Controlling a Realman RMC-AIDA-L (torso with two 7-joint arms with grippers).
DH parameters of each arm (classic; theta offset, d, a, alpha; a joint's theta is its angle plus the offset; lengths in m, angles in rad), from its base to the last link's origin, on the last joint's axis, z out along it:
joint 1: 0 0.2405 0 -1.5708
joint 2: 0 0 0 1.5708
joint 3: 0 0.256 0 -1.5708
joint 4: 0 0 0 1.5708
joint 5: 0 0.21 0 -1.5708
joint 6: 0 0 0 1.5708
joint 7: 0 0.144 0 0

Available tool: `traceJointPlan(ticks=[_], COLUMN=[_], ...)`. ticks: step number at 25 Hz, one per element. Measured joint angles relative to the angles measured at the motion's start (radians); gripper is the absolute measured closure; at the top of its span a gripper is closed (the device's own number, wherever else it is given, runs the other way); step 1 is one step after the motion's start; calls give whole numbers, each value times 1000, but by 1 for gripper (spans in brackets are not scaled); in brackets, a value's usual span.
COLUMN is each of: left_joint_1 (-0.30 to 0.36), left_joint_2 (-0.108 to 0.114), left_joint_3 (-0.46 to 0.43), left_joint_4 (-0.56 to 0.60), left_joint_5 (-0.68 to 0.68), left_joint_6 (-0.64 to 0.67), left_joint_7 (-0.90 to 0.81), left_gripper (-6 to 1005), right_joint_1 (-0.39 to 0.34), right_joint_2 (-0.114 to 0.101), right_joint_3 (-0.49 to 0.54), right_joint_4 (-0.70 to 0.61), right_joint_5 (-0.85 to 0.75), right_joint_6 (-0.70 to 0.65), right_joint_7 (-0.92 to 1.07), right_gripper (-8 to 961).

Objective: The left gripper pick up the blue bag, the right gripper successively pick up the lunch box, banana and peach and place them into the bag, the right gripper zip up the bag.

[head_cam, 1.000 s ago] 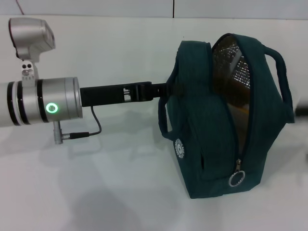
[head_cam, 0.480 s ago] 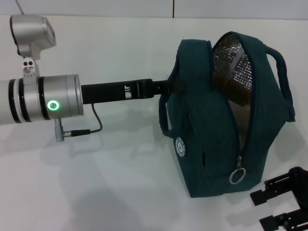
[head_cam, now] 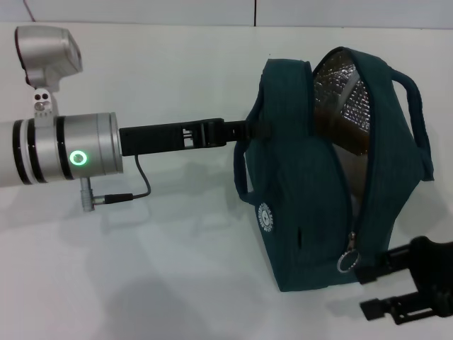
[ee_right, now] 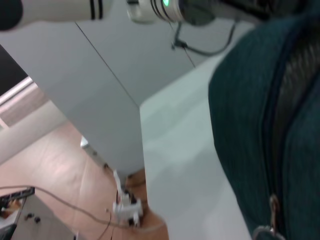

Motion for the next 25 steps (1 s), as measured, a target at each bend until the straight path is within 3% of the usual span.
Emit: traceJointPlan(ticks=[15, 25], left_joint_1=[-5, -4], left_joint_2=[1, 3], left_joint_3=[6, 1], left_joint_4=[4, 5], left_joint_5=[-1, -3], left_joint_6=[11, 11], left_joint_7=[0, 1], left_gripper=[933, 933], right_joint_1=[5, 16], right_joint_2=[3, 0], right_joint_3=[-6, -84], right_joint_4=[75, 110], right_joint_5=[127, 177], right_joint_6=[94, 193], right_joint_7=[-96, -96], right_gripper=[399, 411])
